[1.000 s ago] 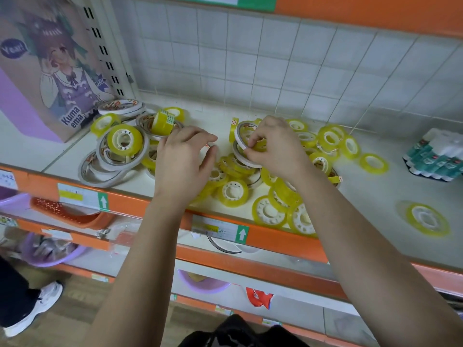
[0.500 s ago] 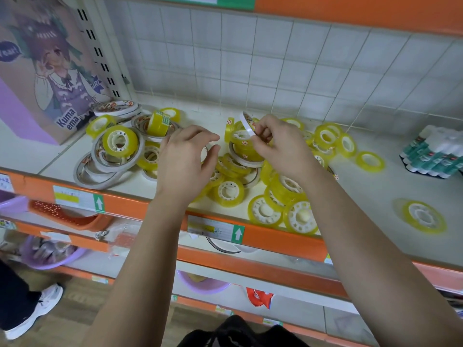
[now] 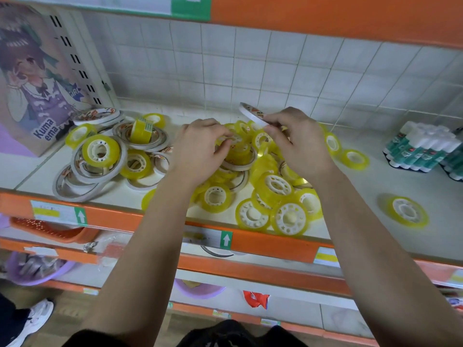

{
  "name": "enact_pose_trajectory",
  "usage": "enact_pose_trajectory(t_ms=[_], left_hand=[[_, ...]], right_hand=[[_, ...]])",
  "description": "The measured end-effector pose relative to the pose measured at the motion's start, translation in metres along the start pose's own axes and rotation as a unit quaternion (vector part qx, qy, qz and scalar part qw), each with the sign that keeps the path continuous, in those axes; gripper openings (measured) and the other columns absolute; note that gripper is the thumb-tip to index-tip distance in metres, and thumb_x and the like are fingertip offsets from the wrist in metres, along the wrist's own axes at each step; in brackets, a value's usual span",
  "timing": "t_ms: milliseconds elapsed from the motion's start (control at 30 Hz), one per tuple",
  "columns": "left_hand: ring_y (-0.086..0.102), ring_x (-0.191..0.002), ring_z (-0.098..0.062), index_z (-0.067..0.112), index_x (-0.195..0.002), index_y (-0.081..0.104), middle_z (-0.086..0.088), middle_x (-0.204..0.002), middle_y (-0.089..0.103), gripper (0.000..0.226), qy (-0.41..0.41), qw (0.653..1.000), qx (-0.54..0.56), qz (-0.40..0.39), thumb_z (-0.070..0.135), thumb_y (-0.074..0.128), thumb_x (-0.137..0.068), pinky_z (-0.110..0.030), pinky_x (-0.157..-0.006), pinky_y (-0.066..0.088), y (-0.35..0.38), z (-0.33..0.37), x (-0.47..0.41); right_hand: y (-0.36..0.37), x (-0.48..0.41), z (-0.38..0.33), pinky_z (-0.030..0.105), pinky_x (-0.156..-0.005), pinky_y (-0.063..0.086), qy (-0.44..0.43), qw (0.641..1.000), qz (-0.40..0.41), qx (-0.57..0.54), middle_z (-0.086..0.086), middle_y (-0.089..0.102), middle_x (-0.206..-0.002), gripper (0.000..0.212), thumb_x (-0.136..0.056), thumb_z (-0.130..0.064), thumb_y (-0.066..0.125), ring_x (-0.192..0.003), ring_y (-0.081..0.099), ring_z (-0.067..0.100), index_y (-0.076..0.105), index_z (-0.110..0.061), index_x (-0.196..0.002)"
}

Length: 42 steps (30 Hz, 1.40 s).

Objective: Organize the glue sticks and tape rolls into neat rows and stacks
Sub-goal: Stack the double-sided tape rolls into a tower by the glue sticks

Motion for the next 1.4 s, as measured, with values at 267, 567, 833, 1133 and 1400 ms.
enact_pose_trajectory(t_ms=[267,567,833,1133,1400], left_hand=[[0.055,-0.1,-0.03,0.017,-0.101,0.075,-0.006,-0.098,0.065,0.031,-0.002,0.993,-0.075,-0.086,0.039,0.053,-0.096,-0.044,-0.085,0.045,0.022,0.001,-0.018],[0.057,-0.1,-0.036,0.014,-0.095,0.072,-0.011,-0.095,0.066,0.034,-0.009,0.999,-0.039,0.002,0.043,0.055,-0.091,-0.048,-0.084,0.046,0.015,0.011,-0.021],[0.059,-0.096,-0.033,0.009,-0.095,0.068,-0.01,-0.097,0.064,0.036,0.077,0.995,0.048,0.031,0.041,0.052,-0.092,-0.038,-0.084,0.044,0.032,0.092,-0.034],[0.06,-0.086,-0.025,0.006,-0.092,0.067,-0.01,-0.093,0.061,0.033,0.134,0.981,0.138,0.0,0.037,0.056,-0.091,-0.021,-0.076,0.036,0.11,0.237,-0.037],[0.062,-0.091,-0.027,0.004,-0.094,0.071,-0.008,-0.095,0.062,0.035,0.156,0.973,0.169,-0.004,0.036,0.057,-0.092,-0.031,-0.083,0.045,0.179,0.352,-0.043]], right_hand=[[-0.015,0.013,0.018,0.015,-0.075,0.039,0.013,0.998,0.04,0.042,0.004,0.065,-0.089,0.018,-0.09,-0.017,0.064,-0.081,0.055,0.009,0.073,-0.008,-0.102],[-0.038,0.032,0.03,0.012,-0.074,0.043,0.033,0.996,0.07,0.037,0.003,0.063,-0.087,0.02,-0.091,-0.017,0.063,-0.078,0.054,0.004,0.074,-0.009,-0.105],[-0.101,0.065,0.051,0.031,-0.074,0.055,0.046,0.991,0.118,0.049,0.003,0.063,-0.087,0.016,-0.09,-0.015,0.063,-0.076,0.058,0.007,0.074,-0.007,-0.099],[-0.225,0.136,0.107,0.029,-0.078,0.051,0.075,0.966,0.212,0.126,0.006,0.069,-0.089,0.014,-0.087,-0.012,0.064,-0.089,0.06,0.018,0.074,-0.004,-0.093],[-0.346,0.185,0.186,0.025,-0.078,0.047,0.091,0.956,0.199,0.196,0.008,0.068,-0.093,0.016,-0.088,-0.012,0.064,-0.094,0.056,0.015,0.074,-0.004,-0.098]])
Point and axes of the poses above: each hand's wrist, its own x-axis away from the middle knuckle, its own y-axis out of the palm, z = x × y, the point moved 2 cm from there along -x, towards the middle knuckle
